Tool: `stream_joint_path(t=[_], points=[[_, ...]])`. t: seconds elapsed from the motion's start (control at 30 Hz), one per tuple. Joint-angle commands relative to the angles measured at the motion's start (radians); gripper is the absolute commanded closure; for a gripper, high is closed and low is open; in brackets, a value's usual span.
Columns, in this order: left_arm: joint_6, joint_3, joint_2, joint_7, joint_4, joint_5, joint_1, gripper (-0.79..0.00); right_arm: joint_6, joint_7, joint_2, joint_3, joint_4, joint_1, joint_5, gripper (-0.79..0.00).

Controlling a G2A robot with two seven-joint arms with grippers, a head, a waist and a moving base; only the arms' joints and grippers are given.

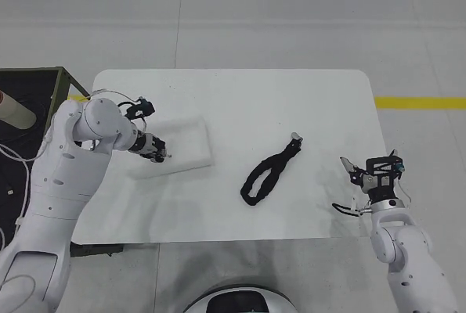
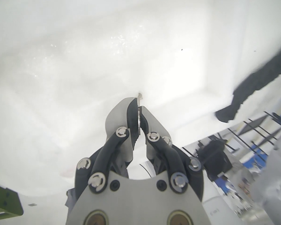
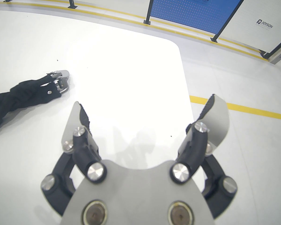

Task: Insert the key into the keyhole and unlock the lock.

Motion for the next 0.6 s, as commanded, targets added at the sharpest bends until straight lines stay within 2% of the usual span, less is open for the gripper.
stream_joint_path(t=[0.0, 0.1, 0.2, 0.33, 0.4, 0.43, 0.57], points=[[0.000, 0.011, 0.009, 0.000, 0.055, -0.084, -0.026, 0.000, 0.000, 0.000, 0.000, 0.000, 0.000, 0.000, 0.000, -0.785], [0.021, 0.008, 0.023, 0.021, 0.077, -0.144, -0.036, 0.000, 0.000, 0.000, 0.000, 0.000, 0.000, 0.000, 0.000, -0.785], [0.080, 0.015, 0.042, 0.080, 0.072, -0.127, -0.025, 0.000, 0.000, 0.000, 0.000, 0.000, 0.000, 0.000, 0.000, -0.785], [0.106, 0.081, 0.069, 0.106, 0.061, -0.043, -0.035, 0.000, 0.000, 0.000, 0.000, 0.000, 0.000, 0.000, 0.000, -0.785], [0.058, 0.143, 0.079, 0.058, 0.036, 0.019, -0.051, 0.000, 0.000, 0.000, 0.000, 0.000, 0.000, 0.000, 0.000, -0.785], [0.037, 0.159, 0.081, 0.037, 0.042, -0.006, -0.063, 0.000, 0.000, 0.000, 0.000, 0.000, 0.000, 0.000, 0.000, -0.785], [0.040, 0.227, 0.100, 0.040, 0.061, 0.160, -0.131, 0.000, 0.000, 0.000, 0.000, 0.000, 0.000, 0.000, 0.000, -0.785]])
